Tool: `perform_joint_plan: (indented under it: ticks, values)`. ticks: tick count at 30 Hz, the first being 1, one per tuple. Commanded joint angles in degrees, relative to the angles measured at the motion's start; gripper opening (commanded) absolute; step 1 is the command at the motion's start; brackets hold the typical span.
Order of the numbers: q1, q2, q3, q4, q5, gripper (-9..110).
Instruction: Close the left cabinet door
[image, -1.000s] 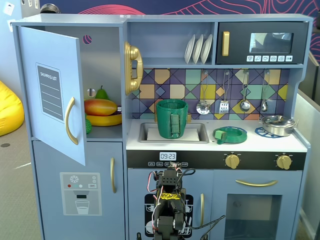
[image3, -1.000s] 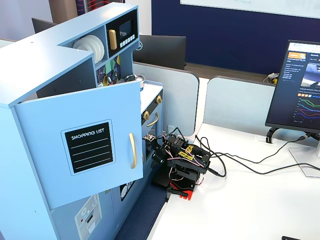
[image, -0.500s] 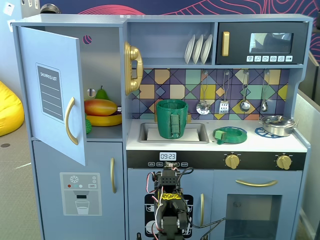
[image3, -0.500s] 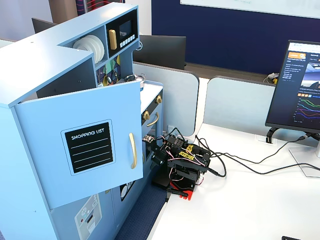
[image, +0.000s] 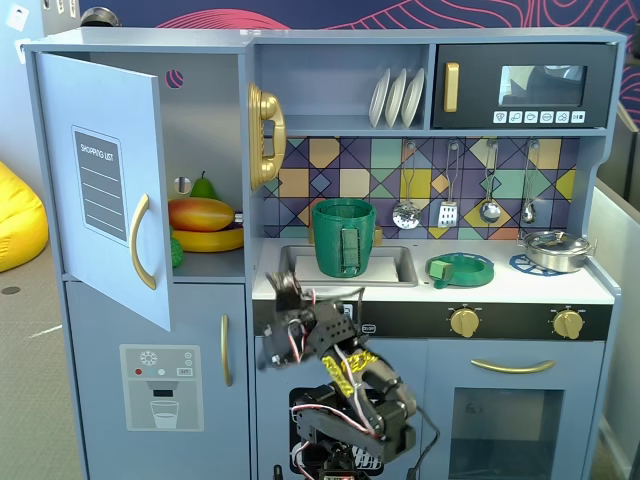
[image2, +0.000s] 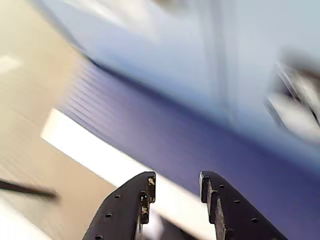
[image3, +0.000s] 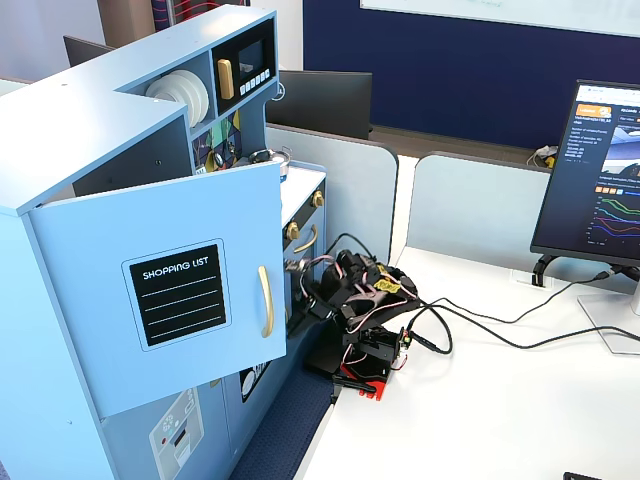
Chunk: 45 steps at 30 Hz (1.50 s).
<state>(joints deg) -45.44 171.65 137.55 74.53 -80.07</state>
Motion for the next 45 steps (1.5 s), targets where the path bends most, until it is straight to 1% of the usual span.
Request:
perform_joint_plan:
  ticks: [1, 3, 10, 17, 20, 24, 28, 31, 38, 45]
  values:
    - [-8.26, -2.29, -12.83, -4.57, -6.24, 0]
    - [-12.48, -2.90, -16.17, -7.82, -9.14, 0]
    - [-26.28, -8.70, -26.81, -15.12, -25.58, 0]
    - [-33.84, -16.35, -36.56, -20.57, -37.27, 0]
    - [-35.68, -18.28, -38.32, -20.74, -43.51, 0]
    - [-38.41, -21.01, -39.02, -25.84, -51.59, 0]
    - [-41.22, -25.14, -41.75, -27.16, -57.48, 0]
    - [-42.28, -27.60, -42.19, -30.50, -62.67, 0]
    - [-42.63, -33.93, -44.12, -36.65, -67.24, 0]
    - [-36.30, -37.79, -45.44, -38.76, -64.60, 0]
